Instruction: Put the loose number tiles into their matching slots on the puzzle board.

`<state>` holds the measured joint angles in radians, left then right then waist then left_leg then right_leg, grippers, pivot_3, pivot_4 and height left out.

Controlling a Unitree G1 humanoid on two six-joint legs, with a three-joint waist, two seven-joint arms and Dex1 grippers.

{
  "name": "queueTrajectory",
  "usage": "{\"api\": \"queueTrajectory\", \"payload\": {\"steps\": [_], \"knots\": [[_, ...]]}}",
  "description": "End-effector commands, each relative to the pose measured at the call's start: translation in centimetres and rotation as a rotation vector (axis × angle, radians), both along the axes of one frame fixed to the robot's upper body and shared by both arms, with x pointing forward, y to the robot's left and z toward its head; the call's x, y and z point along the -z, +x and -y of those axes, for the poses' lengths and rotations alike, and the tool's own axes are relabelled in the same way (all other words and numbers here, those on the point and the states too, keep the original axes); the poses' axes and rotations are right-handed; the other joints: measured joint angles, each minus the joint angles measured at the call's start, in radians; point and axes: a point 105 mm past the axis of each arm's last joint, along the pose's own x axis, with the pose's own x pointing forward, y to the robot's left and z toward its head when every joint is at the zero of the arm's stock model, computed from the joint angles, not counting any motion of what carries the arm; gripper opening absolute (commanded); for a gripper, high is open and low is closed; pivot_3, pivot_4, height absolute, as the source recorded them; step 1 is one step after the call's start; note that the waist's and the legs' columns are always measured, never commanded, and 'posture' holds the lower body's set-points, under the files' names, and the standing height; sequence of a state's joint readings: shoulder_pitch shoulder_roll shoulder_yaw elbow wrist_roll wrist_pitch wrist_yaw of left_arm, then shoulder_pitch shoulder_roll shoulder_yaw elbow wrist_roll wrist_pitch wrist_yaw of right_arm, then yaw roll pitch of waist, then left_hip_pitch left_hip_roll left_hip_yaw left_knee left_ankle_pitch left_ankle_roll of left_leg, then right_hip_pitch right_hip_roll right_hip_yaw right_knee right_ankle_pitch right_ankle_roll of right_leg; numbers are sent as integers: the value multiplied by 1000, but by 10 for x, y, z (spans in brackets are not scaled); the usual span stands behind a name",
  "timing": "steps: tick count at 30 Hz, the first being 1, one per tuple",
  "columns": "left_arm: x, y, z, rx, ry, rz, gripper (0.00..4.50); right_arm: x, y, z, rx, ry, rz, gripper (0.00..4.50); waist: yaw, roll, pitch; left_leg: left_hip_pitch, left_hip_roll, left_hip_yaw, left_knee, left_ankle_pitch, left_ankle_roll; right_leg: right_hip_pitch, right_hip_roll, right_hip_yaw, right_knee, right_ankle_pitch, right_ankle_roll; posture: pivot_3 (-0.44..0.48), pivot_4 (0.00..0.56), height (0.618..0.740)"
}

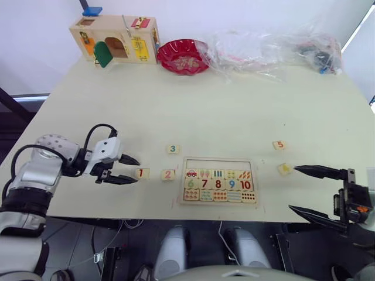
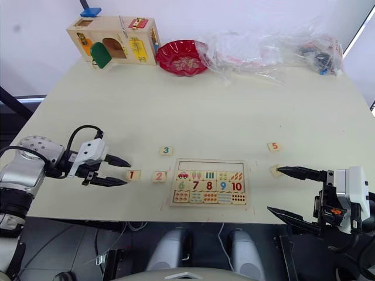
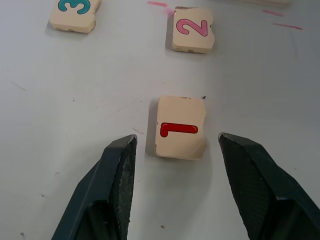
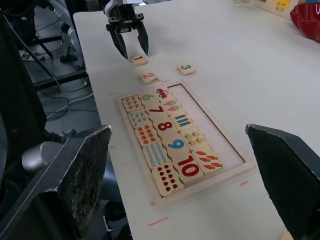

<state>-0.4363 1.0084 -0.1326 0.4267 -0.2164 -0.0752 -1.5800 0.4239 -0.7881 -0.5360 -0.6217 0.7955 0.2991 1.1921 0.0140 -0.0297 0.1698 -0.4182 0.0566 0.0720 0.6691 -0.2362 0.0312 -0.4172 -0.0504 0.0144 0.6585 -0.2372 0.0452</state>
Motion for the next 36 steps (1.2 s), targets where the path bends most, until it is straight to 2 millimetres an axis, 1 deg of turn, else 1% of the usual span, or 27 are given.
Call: {"api": "queueTrajectory", "payload": {"steps": [1,12,16,17,18,20,21,28,31,36], "knots": [[-4,0,1,48,22,3,2807,-7,-3,-3,-12,-10,51,4500,0,0,0,0,0,0,0,0,0,0,0,0,0,0,0,0,150,740],[0,4,0,58,44,5,2807,-7,-4,-3,-6,-10,53,4500,0,0,0,0,0,0,0,0,0,0,0,0,1,0,0,0,150,740],[5,3,0,77,58,9,2807,-6,-4,-3,-1,-9,55,4500,0,0,0,1,0,0,0,0,0,1,0,0,1,0,0,0,150,740],[5,3,0,79,60,9,2385,-6,-3,-3,0,-9,55,4500,0,0,0,1,0,0,0,0,0,1,0,0,1,0,0,0,150,740],[5,3,0,80,59,9,2268,-6,-3,-3,0,-8,55,4500,0,0,0,1,0,0,0,0,0,1,0,0,1,0,0,0,150,740],[5,2,0,84,60,9,1567,-6,-3,-3,1,-7,55,4500,0,0,0,1,0,0,1,0,0,1,0,0,1,0,0,0,150,740],[2,2,1,86,56,13,1261,-6,-3,-3,2,-7,56,4500,0,0,0,2,0,0,1,0,0,1,0,0,1,0,0,0,150,740],[-29,2,9,95,30,45,1261,-3,-3,-5,18,3,63,4500,0,0,0,1,0,0,0,0,0,1,0,0,1,0,0,0,150,740],[-56,3,20,98,37,48,1261,-3,-4,-5,40,9,73,4500,2,-1,0,1,0,0,1,0,0,1,0,0,2,0,0,0,150,740],[-82,7,38,114,92,70,1261,-3,-4,-3,69,10,86,4500,1,0,0,1,-1,0,1,0,0,2,0,0,2,-1,1,0,150,740]]}}
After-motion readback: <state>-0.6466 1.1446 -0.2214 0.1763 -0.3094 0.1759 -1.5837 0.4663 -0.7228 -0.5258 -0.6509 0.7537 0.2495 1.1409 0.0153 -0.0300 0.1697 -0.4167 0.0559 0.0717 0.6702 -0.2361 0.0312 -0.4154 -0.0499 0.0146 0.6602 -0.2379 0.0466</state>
